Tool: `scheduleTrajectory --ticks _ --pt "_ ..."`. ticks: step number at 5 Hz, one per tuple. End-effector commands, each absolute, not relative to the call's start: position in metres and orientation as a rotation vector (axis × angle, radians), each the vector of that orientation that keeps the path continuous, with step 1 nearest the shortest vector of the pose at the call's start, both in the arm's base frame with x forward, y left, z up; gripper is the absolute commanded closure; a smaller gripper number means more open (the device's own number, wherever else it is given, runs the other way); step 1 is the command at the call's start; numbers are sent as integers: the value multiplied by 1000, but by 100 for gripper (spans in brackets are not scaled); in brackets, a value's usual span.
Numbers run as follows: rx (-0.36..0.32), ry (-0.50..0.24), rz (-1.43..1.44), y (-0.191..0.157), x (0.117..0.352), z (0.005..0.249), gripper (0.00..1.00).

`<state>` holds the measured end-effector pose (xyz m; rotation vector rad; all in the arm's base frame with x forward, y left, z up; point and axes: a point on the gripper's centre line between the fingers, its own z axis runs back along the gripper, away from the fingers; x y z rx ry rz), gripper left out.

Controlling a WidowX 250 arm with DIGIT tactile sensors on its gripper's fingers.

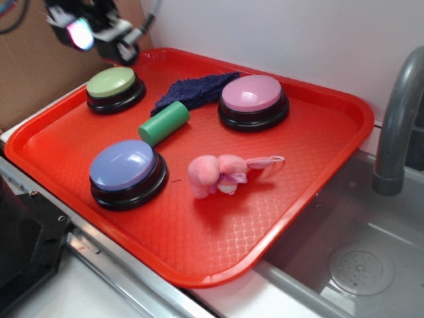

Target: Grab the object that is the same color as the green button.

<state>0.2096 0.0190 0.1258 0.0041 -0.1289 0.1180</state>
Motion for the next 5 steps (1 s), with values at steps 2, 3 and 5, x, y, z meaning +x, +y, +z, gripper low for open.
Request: scheduleTrajectory --ticks 2,3,5 --pt "-43 -127 135 10 251 41 0" --pt "-13 -104 165 11 250 25 0" --pt "-18 -96 224 10 245 22 100"
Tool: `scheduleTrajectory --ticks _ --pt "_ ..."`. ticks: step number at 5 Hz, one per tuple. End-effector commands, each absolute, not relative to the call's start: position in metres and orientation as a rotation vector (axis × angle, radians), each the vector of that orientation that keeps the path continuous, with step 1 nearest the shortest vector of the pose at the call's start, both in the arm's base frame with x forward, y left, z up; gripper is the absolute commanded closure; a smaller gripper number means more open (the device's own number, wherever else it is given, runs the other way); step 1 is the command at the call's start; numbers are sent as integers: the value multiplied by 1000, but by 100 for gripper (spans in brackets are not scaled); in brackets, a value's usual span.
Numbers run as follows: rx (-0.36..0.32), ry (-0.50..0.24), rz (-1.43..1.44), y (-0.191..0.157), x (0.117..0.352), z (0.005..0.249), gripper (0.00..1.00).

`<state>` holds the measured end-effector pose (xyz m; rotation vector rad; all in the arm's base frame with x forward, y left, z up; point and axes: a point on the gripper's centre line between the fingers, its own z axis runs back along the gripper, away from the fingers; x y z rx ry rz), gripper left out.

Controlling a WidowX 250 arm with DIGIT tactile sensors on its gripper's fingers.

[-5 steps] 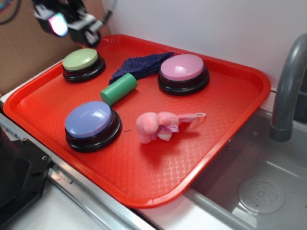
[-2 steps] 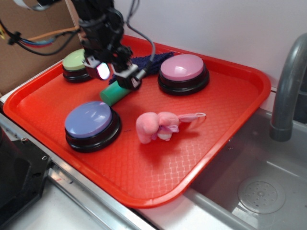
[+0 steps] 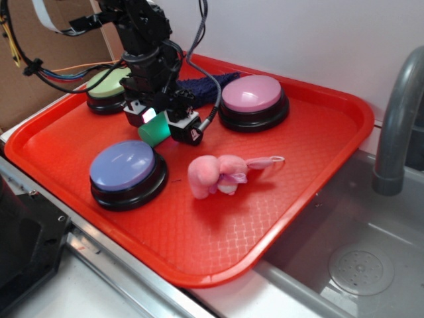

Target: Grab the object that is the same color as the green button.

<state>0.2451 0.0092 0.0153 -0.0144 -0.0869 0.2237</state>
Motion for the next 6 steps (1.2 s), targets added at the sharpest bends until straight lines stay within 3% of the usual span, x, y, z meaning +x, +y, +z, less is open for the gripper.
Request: scheduleTrajectory --ticks 1,2,3,4,5,6 --pt "25 -105 124 11 246 39 100" --pt "52 -102 118 8 248 66 100" --pt "48 -106 68 2 249 110 100" --pt "37 -141 2 -16 250 160 100" --pt "49 -191 -18 -32 249 195 100" --pt "38 -221 -23 -31 247 201 100"
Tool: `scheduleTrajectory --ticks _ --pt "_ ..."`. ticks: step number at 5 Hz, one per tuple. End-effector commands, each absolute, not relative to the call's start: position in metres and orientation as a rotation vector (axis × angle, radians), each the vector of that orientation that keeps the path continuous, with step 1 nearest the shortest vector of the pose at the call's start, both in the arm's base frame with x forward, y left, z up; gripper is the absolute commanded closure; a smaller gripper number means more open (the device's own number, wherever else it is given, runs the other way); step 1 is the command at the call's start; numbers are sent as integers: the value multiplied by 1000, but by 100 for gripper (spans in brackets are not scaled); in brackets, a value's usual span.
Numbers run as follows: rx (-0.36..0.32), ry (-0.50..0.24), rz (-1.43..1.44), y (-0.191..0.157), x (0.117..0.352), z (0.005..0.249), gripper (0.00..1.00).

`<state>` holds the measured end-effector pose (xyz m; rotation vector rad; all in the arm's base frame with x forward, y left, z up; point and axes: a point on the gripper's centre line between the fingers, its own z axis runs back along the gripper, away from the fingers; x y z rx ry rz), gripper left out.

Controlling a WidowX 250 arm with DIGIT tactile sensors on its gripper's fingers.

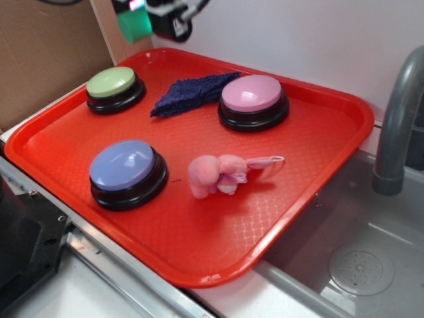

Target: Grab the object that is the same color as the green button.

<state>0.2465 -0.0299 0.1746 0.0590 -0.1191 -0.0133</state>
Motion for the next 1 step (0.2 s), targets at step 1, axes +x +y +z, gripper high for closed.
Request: scheduleTrajectory --ticks 1 --pt "92 -115 -35 -25 253 189 100"
